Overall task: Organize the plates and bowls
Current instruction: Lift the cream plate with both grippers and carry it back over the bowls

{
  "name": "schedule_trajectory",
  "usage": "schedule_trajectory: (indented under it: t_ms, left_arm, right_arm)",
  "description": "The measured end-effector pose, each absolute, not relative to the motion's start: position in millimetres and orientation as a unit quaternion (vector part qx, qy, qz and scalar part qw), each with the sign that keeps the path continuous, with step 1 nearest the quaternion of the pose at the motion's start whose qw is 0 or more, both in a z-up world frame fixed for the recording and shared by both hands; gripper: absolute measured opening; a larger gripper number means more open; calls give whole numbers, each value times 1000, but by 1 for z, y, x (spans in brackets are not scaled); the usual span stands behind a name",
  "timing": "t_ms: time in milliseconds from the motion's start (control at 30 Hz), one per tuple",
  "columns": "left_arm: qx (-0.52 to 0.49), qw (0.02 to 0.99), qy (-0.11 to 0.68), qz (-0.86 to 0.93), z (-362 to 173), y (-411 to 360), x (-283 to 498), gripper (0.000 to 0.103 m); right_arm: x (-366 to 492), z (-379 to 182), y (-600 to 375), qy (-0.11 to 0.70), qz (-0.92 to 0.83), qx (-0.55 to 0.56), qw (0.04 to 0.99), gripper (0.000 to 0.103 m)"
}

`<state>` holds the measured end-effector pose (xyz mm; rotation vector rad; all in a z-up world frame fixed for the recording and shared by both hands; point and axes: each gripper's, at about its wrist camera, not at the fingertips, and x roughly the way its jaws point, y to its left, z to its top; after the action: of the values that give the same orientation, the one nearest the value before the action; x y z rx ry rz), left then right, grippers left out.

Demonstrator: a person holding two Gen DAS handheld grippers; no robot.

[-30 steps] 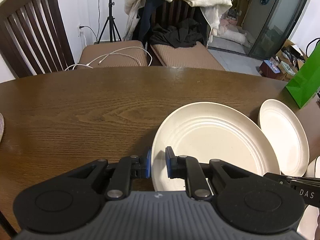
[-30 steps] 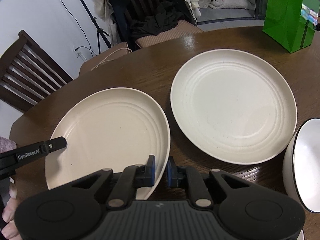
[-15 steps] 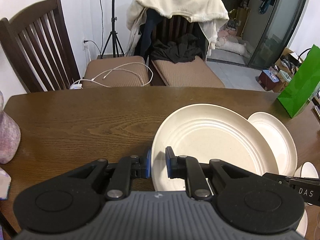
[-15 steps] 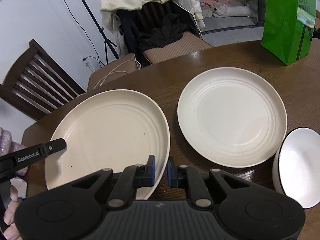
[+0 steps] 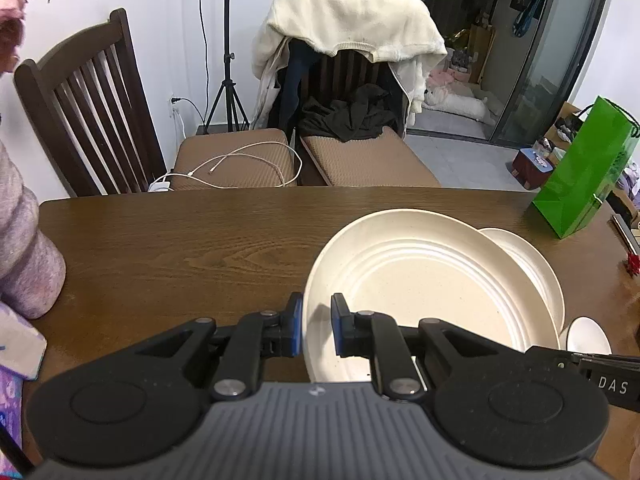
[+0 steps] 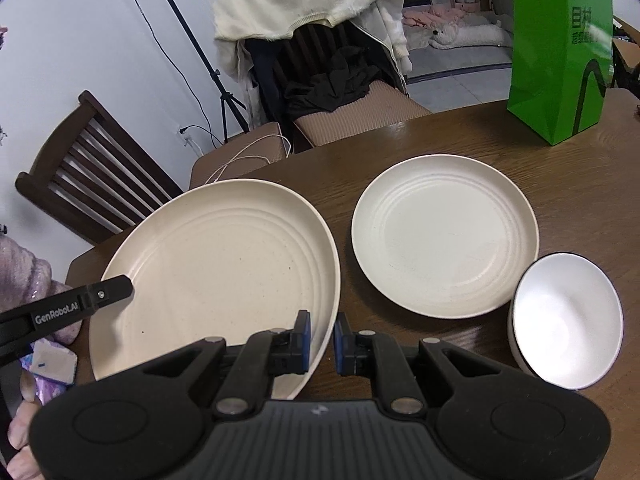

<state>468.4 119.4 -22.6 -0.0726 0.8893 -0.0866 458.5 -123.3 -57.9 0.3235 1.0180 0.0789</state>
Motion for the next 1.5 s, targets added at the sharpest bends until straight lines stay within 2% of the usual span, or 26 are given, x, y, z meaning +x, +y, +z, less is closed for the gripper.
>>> schedule_trajectory:
  t_ms: [700, 1500]
  left_arm:
    - [-46, 905, 422, -36, 5, 118, 389, 15]
    - [-61, 907, 416, -25, 21, 112, 297, 15]
  right_arm:
    - [380, -21, -128, 480, 52, 138, 865, 12]
    - [295, -2, -137, 475, 67, 130, 868, 12]
